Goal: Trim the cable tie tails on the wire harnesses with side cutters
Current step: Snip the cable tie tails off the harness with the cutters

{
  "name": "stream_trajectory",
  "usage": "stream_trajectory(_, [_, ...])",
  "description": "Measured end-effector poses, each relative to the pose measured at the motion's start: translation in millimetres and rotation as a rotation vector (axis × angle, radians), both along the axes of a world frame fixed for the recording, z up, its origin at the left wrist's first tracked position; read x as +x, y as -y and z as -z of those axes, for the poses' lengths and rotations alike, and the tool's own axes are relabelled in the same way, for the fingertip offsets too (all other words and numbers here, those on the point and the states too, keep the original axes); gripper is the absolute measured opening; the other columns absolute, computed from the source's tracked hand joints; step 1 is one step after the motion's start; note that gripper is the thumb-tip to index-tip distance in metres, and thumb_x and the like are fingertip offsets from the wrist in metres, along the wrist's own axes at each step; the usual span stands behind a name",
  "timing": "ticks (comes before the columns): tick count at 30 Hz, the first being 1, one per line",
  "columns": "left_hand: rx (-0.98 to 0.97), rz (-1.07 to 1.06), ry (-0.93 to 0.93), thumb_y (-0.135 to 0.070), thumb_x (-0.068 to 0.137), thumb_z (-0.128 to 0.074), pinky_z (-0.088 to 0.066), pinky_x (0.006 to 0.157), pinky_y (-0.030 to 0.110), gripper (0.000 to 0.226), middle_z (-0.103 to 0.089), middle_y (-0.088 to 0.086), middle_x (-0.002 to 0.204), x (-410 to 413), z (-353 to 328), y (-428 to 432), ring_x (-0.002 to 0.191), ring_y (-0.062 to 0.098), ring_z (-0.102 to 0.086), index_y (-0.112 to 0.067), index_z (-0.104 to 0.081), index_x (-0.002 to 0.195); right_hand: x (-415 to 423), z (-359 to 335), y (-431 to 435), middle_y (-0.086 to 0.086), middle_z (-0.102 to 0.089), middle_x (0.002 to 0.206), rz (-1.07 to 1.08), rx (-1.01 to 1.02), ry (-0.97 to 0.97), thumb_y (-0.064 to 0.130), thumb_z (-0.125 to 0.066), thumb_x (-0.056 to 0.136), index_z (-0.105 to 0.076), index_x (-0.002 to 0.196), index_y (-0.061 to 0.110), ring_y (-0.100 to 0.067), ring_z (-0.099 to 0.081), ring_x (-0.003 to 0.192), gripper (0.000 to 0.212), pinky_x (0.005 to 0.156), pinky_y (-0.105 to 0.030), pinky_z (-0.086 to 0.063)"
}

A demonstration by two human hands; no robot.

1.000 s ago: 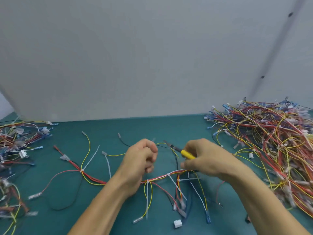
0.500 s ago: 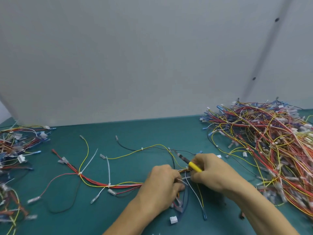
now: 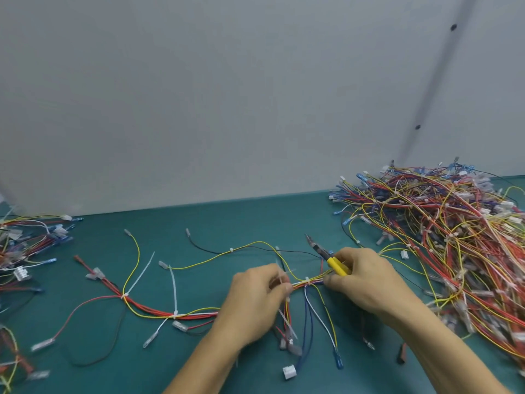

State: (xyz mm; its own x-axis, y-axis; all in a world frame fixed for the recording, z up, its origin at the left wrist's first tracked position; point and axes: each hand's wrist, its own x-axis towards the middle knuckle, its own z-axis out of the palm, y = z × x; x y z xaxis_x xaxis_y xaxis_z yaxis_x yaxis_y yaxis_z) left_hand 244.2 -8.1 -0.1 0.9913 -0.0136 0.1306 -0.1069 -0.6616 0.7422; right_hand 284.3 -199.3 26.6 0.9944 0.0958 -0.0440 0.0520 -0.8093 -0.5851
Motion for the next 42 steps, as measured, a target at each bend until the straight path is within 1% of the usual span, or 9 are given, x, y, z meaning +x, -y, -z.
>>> stream_trajectory(2, [-0.113,0.013,-0.058,-0.021,0.084,-0.068,-0.035,0.056,0.015,0.015,-0.055,-0.018,0.054,3,0,-8,0.053,0.001,-0.042,-0.024,-0.063,0.07,-4,-10,-1,0.001,-0.059,0.068,-0.018,-0.041,0.048,0.03,-0.067,0.077,-0.061,0.077,0.021,-0.012,-0.051,0.067,0.01,0.053,-0.026,-0.036])
stream_trajectory(6, [-0.206,0.053,-0.102,-0.018,0.084,-0.069,-0.039,0.064,0.025,0.012,-0.057,-0.014,0.061,7,2,-14,0.06,0.007,-0.046,-0.023,-0.066,0.074,-22,-31,-7,0.0,-0.053,0.069,-0.093,-0.159,0.036,0.03,-0.058,0.075,-0.053,0.077,0.017,-0.014,-0.047,0.066,0.015,0.051,-0.027,-0.033])
stream_trajectory(9, [-0.252,0.052,-0.105,-0.017,0.084,-0.07,-0.037,0.063,0.027,0.011,-0.057,-0.012,0.062,8,4,-16,0.059,0.008,-0.044,-0.021,-0.067,0.074,-45,-32,-16,0.0,-0.046,0.071,-0.148,-0.342,0.027,0.039,-0.051,0.076,-0.045,0.074,0.016,-0.025,-0.046,0.071,0.024,0.051,-0.03,-0.03])
stream_trajectory(12, [-0.255,0.038,-0.109,-0.018,0.083,-0.071,-0.037,0.062,0.026,0.012,-0.057,-0.013,0.06,9,5,-15,0.057,0.007,-0.044,-0.022,-0.067,0.073,-68,-26,-26,0.002,-0.036,0.072,-0.167,-0.493,-0.025,0.047,-0.047,0.079,-0.037,0.071,0.019,-0.028,-0.042,0.076,0.032,0.057,-0.033,-0.03])
stream_trajectory(15, [-0.229,0.033,-0.105,-0.02,0.083,-0.071,-0.038,0.061,0.024,0.014,-0.058,-0.015,0.059,9,4,-14,0.057,0.005,-0.045,-0.024,-0.066,0.071,-78,-21,-27,0.003,-0.028,0.074,-0.172,-0.549,-0.095,0.051,-0.047,0.082,-0.034,0.074,0.022,-0.029,-0.039,0.081,0.033,0.068,-0.033,-0.033])
stream_trajectory(22, [-0.236,0.035,-0.115,-0.021,0.083,-0.071,-0.041,0.065,0.027,0.011,-0.061,-0.01,0.065,10,6,-15,0.062,0.009,-0.048,-0.022,-0.067,0.073,-80,-21,-23,0.003,-0.028,0.074,-0.155,-0.595,-0.098,0.05,-0.047,0.079,-0.037,0.078,0.023,-0.029,-0.043,0.083,0.029,0.068,-0.033,-0.033])
stream_trajectory(29, [-0.263,0.035,-0.125,-0.019,0.083,-0.072,-0.035,0.058,0.025,0.01,-0.057,-0.015,0.058,11,7,-15,0.053,0.005,-0.042,-0.021,-0.067,0.073,-81,-17,-27,0.002,-0.029,0.073,-0.172,-0.58,-0.101,0.048,-0.047,0.08,-0.04,0.083,0.023,-0.029,-0.039,0.081,0.026,0.069,-0.033,-0.033])
stream_trajectory(33, [-0.273,0.044,-0.128,-0.019,0.082,-0.072,-0.037,0.061,0.026,0.011,-0.058,-0.014,0.059,12,7,-15,0.057,0.007,-0.045,-0.021,-0.067,0.072,-80,-16,-28,0.002,-0.029,0.074,-0.169,-0.577,-0.111,0.048,-0.047,0.079,-0.04,0.083,0.023,-0.029,-0.039,0.08,0.026,0.068,-0.034,-0.034])
stream_trajectory(42, [-0.281,0.048,-0.139,-0.02,0.082,-0.072,-0.034,0.058,0.025,0.01,-0.056,-0.013,0.058,12,8,-16,0.054,0.006,-0.04,-0.019,-0.067,0.073,-80,-13,-32,0.002,-0.033,0.074,-0.149,-0.571,-0.082,0.05,-0.046,0.08,-0.041,0.081,0.023,-0.029,-0.041,0.079,0.028,0.066,-0.034,-0.034])
